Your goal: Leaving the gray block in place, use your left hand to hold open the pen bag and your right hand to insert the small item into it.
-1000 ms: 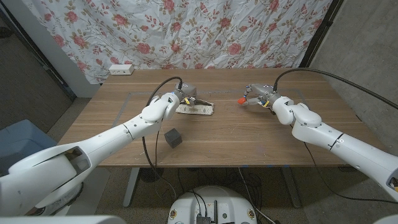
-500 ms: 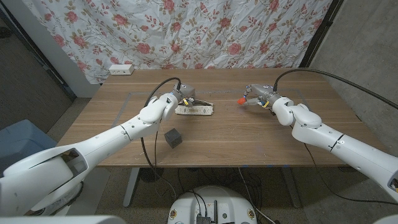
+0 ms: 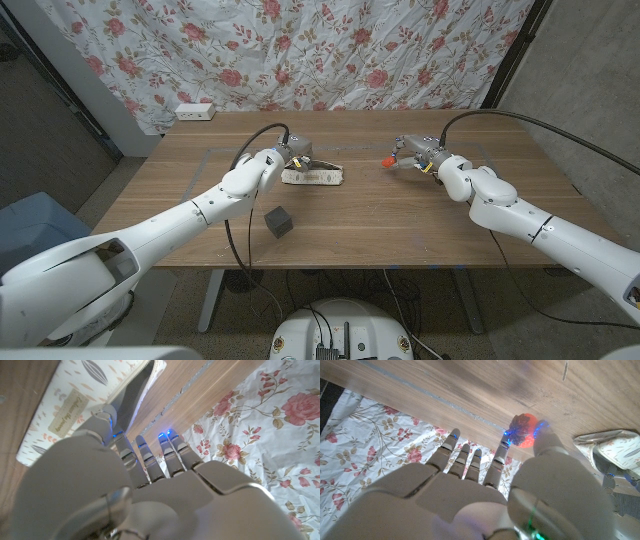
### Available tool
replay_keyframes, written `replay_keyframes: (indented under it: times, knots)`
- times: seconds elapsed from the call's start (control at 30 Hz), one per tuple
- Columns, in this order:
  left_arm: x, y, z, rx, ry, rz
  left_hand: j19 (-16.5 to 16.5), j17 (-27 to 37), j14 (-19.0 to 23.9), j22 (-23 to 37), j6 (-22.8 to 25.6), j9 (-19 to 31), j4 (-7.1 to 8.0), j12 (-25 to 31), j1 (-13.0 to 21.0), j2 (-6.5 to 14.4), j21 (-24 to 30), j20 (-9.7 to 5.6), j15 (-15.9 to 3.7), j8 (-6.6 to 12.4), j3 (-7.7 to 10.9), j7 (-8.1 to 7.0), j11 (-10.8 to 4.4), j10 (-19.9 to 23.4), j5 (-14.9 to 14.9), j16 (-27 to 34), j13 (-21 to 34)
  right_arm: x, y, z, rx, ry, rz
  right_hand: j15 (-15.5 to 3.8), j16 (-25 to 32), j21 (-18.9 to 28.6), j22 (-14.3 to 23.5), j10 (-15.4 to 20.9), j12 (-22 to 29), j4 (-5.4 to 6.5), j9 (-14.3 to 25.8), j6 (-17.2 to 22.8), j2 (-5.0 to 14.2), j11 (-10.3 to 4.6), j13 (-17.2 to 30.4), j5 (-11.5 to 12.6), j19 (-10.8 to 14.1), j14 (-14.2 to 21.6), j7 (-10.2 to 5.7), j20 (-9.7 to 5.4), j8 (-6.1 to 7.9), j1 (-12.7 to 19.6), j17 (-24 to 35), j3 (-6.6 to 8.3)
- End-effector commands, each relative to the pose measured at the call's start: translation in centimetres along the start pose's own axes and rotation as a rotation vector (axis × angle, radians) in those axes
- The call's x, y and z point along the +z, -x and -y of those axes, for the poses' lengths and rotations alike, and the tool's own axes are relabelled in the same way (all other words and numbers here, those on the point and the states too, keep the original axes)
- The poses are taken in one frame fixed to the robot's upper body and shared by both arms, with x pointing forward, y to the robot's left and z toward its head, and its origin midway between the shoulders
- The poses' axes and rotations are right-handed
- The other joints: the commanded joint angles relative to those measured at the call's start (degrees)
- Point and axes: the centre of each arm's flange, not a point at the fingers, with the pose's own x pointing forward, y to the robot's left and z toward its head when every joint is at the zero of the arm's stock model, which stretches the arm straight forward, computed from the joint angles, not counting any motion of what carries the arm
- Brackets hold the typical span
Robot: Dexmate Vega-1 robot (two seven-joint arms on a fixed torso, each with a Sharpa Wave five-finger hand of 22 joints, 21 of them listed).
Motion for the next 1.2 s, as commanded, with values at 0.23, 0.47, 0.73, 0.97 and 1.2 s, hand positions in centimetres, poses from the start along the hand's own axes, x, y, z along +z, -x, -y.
replay_keyframes:
  times: [0.23,0.47,0.73,0.97,1.2]
  knots:
    - [-0.26,0.32,0.03,0.01,0.015,0.007,0.1,0.4,0.0,0.4,-1.0,0.4,2.34,0.3,-1.5,5.3,0.2,1.17,-7.9,-0.08,-0.71,1.47,0.47,0.8,-0.2,0.2,0.2,0.16,-0.01,0.15,-0.004,0.005,0.003,0.04,0.2,-0.1,0.3,0.7,-0.2,-0.07,0.1,1.5,0.32,0.12,0.1,0.3,0.1,0.2,-0.85,0.39,0.36,-0.2,0.4,-0.13]
    - [-0.11,0.54,0.03,0.008,0.013,0.008,0.4,0.3,0.3,0.4,-2.2,0.1,2.69,0.5,-2.9,7.6,0.4,1.25,-7.81,-0.56,-1.32,3.92,0.72,1.7,-0.4,0.2,0.3,0.19,-0.04,0.2,-0.006,0.007,0.004,0.03,0.2,-0.1,0.3,0.7,-0.2,-0.09,0.1,1.5,0.36,0.04,0.1,0.3,0.0,0.2,-0.86,0.42,0.33,-0.2,0.4,-0.21]
    - [-0.06,0.54,0.22,-0.008,0.01,0.013,0.6,0.0,0.6,0.4,-2.0,0.0,1.36,0.5,-1.9,8.1,0.5,1.37,-7.99,-0.37,-1.06,4.49,0.69,2.0,-0.3,0.0,0.3,0.18,0.06,0.1,-0.002,0.005,0.002,0.03,0.2,-0.1,0.3,0.9,-0.2,-0.09,0.1,1.5,0.45,-0.08,0.1,0.3,0.0,0.3,-0.86,0.47,0.31,-0.3,0.4,-0.29]
    - [0.08,0.35,0.18,-0.007,0.007,0.01,1.0,0.0,0.8,0.4,-1.8,0.0,0.71,0.5,-1.4,8.0,0.6,1.4,-8.21,-0.29,-1.05,4.53,0.67,2.2,-0.3,0.0,0.3,0.08,0.2,0.01,0.002,0.004,-0.003,0.08,0.2,-0.1,0.3,1.0,-0.2,-0.1,0.1,1.6,0.47,-0.11,0.1,0.3,0.0,0.3,-0.85,0.47,0.33,-0.3,0.4,-0.36]
    - [0.17,0.18,0.25,-0.01,-0.002,0.026,1.2,0.0,1.2,0.4,-2.2,-0.1,0.02,0.5,-0.3,8.3,0.6,1.6,-8.37,-0.39,-0.81,4.33,0.6,2.4,-0.1,0.0,0.3,0.01,0.3,-0.07,0.004,0.003,-0.004,0.1,0.2,-0.1,0.3,1.1,-0.2,-0.12,0.1,1.6,0.5,-0.17,0.1,0.3,0.0,0.3,-0.85,0.5,0.34,-0.4,0.5,-0.44]
